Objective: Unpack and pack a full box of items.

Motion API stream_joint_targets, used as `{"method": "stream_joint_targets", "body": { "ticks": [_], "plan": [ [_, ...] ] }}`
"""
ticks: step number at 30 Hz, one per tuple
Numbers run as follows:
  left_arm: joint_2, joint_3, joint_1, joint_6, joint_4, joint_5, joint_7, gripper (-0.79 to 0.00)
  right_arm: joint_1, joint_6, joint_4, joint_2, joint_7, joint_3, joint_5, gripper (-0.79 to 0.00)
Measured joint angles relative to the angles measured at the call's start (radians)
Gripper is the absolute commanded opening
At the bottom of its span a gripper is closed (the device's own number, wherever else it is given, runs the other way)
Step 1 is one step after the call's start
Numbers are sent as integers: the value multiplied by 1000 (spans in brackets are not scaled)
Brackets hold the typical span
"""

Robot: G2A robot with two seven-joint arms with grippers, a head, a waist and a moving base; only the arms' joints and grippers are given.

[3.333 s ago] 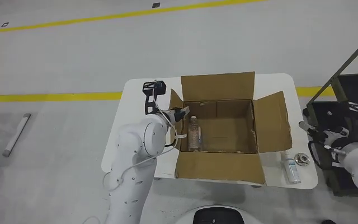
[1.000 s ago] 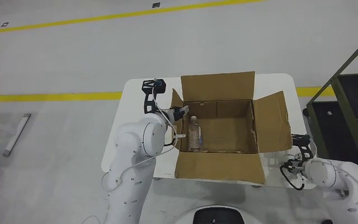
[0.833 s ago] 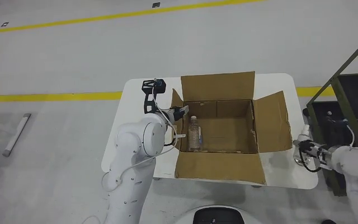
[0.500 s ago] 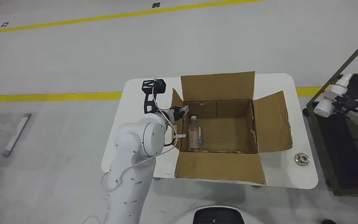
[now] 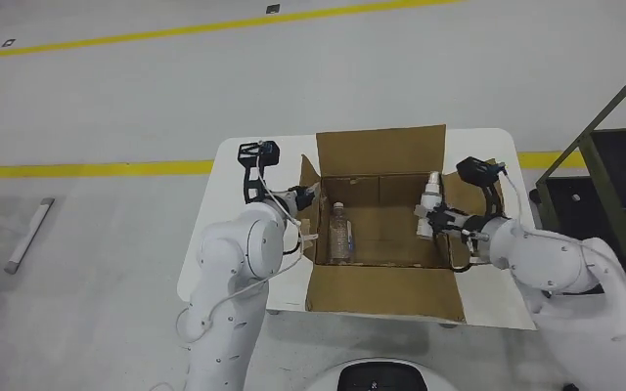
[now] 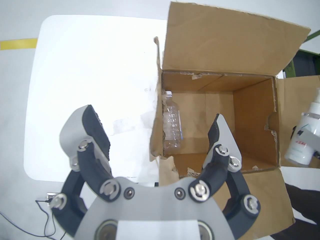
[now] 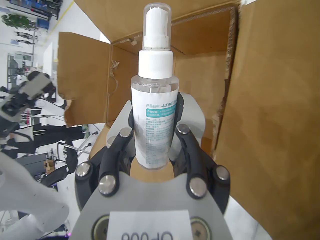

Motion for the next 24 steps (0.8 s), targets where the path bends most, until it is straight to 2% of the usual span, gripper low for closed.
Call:
{"method": "stream_joint_targets", "body": {
  "ticks": [9,15,24],
  "plan": [
    [6,-47,70,47,-57,88,-33,0,188,144,233,-42,-5,-306,-159,-785],
    [6,-49,73,49,-60,95,-35,0,326,207,364,-80,48,-484,-300,-785],
    [6,-49,73,49,-59,95,-35,0,352,223,393,-88,57,-498,-293,-785]
  ]
}}
